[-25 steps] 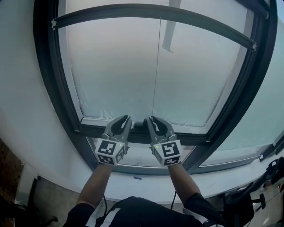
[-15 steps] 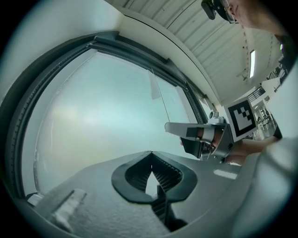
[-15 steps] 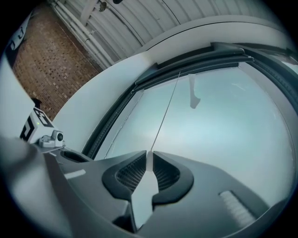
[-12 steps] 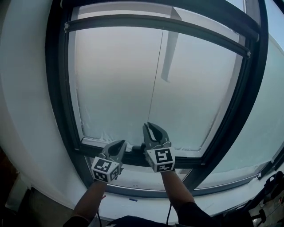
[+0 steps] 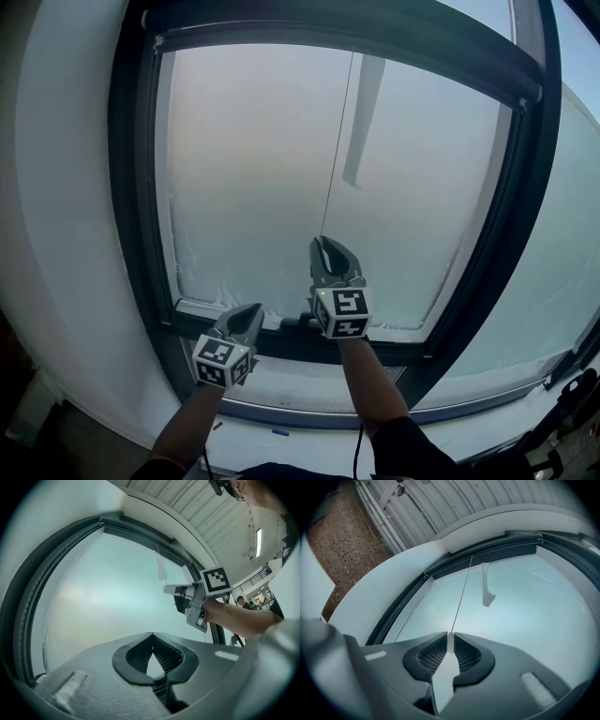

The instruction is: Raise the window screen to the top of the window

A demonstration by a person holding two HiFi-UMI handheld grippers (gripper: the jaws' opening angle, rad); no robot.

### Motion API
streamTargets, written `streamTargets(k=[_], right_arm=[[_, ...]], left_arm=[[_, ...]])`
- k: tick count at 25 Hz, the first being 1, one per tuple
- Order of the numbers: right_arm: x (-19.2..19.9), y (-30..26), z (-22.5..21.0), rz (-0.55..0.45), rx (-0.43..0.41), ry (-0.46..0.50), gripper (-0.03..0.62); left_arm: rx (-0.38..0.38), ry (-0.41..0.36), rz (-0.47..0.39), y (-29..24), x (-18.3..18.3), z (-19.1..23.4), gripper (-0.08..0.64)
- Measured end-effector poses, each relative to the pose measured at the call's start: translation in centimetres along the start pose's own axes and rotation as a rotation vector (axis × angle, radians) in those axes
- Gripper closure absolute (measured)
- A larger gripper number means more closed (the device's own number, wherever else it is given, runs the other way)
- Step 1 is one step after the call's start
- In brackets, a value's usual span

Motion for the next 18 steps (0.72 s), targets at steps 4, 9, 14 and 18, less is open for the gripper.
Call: streamTargets(k=[4,9,14,18], right_arm=[[-0.7,-0.9,0.5,0.014,-0.027,0.022,0.543],[-1.2,0.5,1.4,-0.030,-0.019,0.043,0.540],[-0.8,2.0,1.1,-0.047,0.001,-0.001,0.431],[0.2,3.9,0.4,-0.021,0.022,-0.009,0.419]], left_arm=[[0.005,0.025,-0.006,-0.1,-0.1,0.2,0.554],[0.024,0.044,-0.027,0.3,-0.3,0.1,0.554],[0.045,0.058,-0.043,0.5,0.0,-0.2,0.554],[0.077,0.034,-0.041,0.6,0.6,-0.7,0.554]])
Point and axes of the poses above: the fingertips, and each gripper's own axes: y backward along the fingers, z to its left, x out of its underside, the point moved 10 cm from there along y, backward along the fingers, and after that the axes turned 8 degrees about x, right-handed, at the moved point
